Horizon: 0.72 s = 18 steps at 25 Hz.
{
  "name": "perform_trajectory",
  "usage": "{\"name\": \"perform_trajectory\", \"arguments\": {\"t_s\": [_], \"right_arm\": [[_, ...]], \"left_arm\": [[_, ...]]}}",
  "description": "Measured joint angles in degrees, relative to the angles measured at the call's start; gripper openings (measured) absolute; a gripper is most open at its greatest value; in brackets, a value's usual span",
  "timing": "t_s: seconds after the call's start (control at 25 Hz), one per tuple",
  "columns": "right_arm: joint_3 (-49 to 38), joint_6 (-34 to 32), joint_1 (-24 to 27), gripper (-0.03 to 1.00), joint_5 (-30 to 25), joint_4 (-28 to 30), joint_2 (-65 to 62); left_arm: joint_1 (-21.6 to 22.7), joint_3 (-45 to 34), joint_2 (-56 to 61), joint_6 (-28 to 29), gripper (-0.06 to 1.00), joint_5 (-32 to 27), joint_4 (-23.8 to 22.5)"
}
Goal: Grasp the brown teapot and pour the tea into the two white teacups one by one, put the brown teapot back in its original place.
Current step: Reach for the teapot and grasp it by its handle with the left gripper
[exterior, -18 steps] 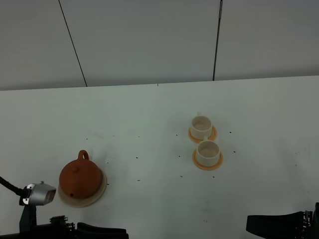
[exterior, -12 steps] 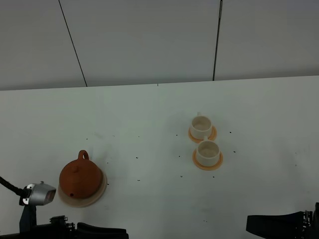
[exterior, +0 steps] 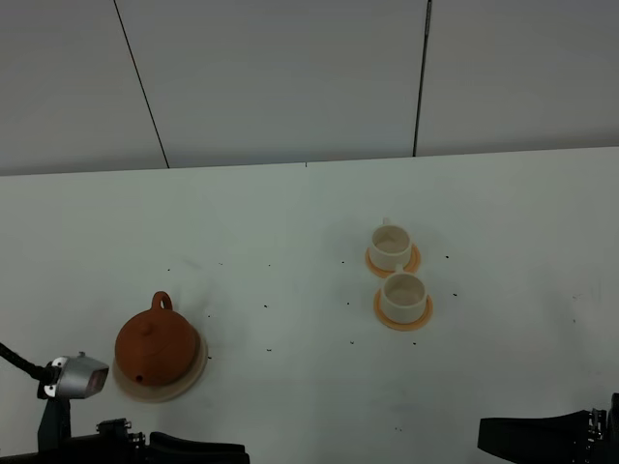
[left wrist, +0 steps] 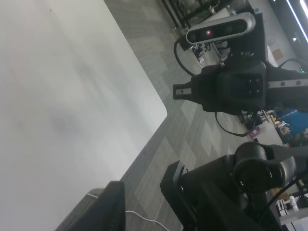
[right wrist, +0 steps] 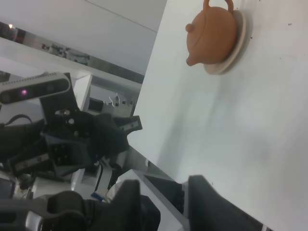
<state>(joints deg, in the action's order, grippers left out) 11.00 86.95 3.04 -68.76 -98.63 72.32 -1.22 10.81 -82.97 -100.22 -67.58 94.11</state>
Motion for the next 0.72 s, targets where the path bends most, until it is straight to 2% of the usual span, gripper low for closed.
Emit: {"name": "perform_trajectory", "arguments": {"t_s": [0.24, 0.48, 0.72], "right_arm": [[0.00, 0.29, 0.00, 0.24, 0.00, 0.00, 0.00], [0.00, 3.22, 0.00, 0.24, 0.00, -1.38, 0.00], [0.92, 3.38, 0.00, 0.24, 0.00, -3.12, 0.00]], "left_arm": [[0.00, 0.00, 0.00, 0.10, 0.42, 0.00, 0.00], [0.00, 0.00, 0.00, 0.41, 0.42, 0.00, 0.15], [0.00, 0.00, 0.00, 0.36, 0.42, 0.00, 4.04]]}}
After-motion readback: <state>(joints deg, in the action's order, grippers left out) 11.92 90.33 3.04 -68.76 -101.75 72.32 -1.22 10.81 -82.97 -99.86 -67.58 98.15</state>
